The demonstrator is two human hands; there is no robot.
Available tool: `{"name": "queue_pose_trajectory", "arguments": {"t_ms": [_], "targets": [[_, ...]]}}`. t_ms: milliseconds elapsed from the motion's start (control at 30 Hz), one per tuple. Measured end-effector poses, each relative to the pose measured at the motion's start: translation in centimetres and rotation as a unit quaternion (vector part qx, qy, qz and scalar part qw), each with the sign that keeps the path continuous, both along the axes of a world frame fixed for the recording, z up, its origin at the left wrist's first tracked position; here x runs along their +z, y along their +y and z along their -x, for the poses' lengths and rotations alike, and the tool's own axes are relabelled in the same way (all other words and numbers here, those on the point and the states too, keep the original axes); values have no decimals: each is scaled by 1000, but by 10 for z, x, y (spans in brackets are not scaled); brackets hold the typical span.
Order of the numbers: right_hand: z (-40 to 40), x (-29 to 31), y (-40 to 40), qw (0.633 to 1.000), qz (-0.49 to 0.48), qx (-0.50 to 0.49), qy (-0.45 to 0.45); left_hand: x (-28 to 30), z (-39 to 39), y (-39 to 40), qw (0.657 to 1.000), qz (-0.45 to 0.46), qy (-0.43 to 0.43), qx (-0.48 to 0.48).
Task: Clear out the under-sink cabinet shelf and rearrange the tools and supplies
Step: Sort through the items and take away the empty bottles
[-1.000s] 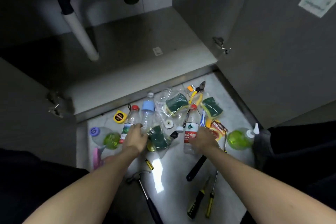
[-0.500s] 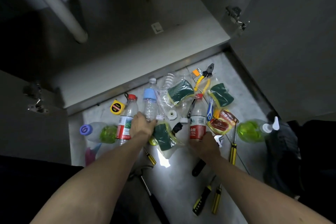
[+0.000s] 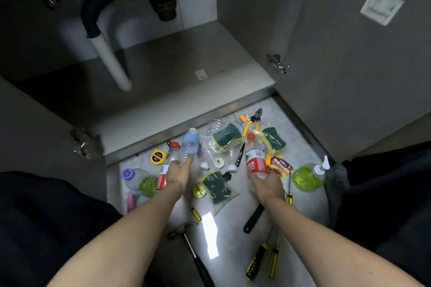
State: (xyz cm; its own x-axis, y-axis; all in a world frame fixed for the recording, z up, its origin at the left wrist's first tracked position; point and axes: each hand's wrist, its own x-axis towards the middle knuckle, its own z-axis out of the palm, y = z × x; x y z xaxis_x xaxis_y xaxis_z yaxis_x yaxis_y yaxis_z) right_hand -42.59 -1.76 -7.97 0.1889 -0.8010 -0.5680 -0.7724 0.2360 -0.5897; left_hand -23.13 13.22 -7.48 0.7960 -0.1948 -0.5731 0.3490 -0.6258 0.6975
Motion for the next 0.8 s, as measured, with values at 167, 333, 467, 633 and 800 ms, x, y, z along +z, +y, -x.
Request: {"name": "queue_pose_trajectory", "arguments": {"t_ms": [167,333,467,633,800], "targets": [[-11,45,-1,982,-43,-125,-138,46,14,6,970,174,128,112],[-42,108,-11,935,-68,-157,-310,95,19,-1,907,333,227,124],[-64,176,-29,925,-7,-93,-367,150,12,-14,806,504,285,123],[-68,261,-40,917,125,-4,-379,225,5,-18,832,511,213,21],[-34,330,-65,901,198,46,-383,275,17,-21,900,426,-32,-83]]}}
